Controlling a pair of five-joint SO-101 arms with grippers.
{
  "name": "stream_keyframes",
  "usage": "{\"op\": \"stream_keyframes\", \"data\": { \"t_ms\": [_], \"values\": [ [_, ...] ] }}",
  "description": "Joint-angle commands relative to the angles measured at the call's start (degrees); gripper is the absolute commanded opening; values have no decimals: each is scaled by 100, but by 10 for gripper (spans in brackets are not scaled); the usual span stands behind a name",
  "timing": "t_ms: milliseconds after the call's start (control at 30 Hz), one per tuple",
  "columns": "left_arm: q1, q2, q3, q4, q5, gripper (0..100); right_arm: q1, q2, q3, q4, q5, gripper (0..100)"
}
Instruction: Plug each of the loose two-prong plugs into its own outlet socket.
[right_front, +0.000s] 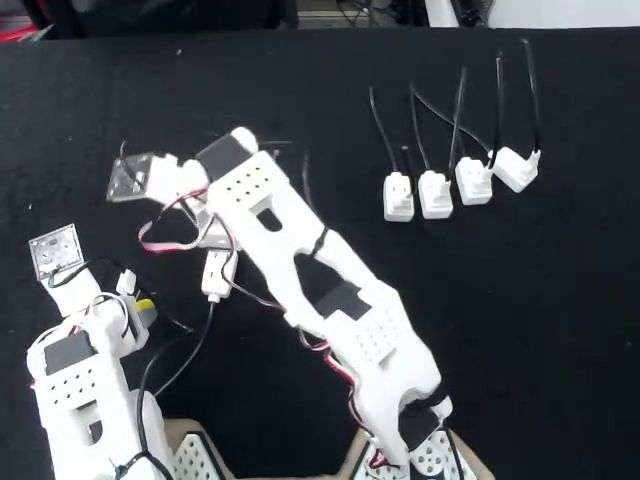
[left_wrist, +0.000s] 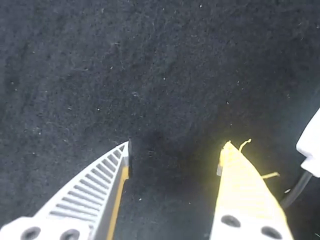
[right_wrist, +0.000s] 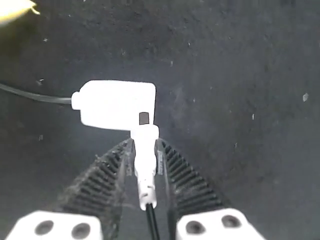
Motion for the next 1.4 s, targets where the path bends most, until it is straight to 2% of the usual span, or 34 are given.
{"op": "stream_keyframes", "data": {
  "t_ms": [0, 233, 367, 600, 733, 900, 1000, 1100, 1200, 1367],
  "values": [
    [242, -62, -418, -9, -9, 288, 88, -505, -725, 431, -484, 11],
    [277, -62, -813, -44, -35, 288, 97, -954, -629, 413, -1081, 11],
    [303, 0, -1499, -53, -26, 288, 35, -980, -268, 141, -1363, 11],
    [1200, 721, -1921, -387, 18, 288, 53, -1569, 875, -378, -1793, 11],
    [1358, 1503, -1965, -554, 26, 288, 53, -2589, 2659, -1240, -1952, 11],
    [1402, 1670, -2070, -527, 176, 288, 185, -4549, 5798, -3393, -2207, 11],
    [1367, 1670, -2176, -527, 176, 288, 185, -5420, 7073, -4343, -2593, 11],
    [1420, 1670, -2211, -527, 202, 288, 202, -5824, 7996, -5187, -2936, 11],
    [1481, 1670, -2211, -527, 519, 288, 176, -5991, 8716, -6075, -3288, 11],
    [1464, 1143, -2158, -193, 756, 288, 176, -6501, 9121, -6382, -3727, 11]
  ]
}}
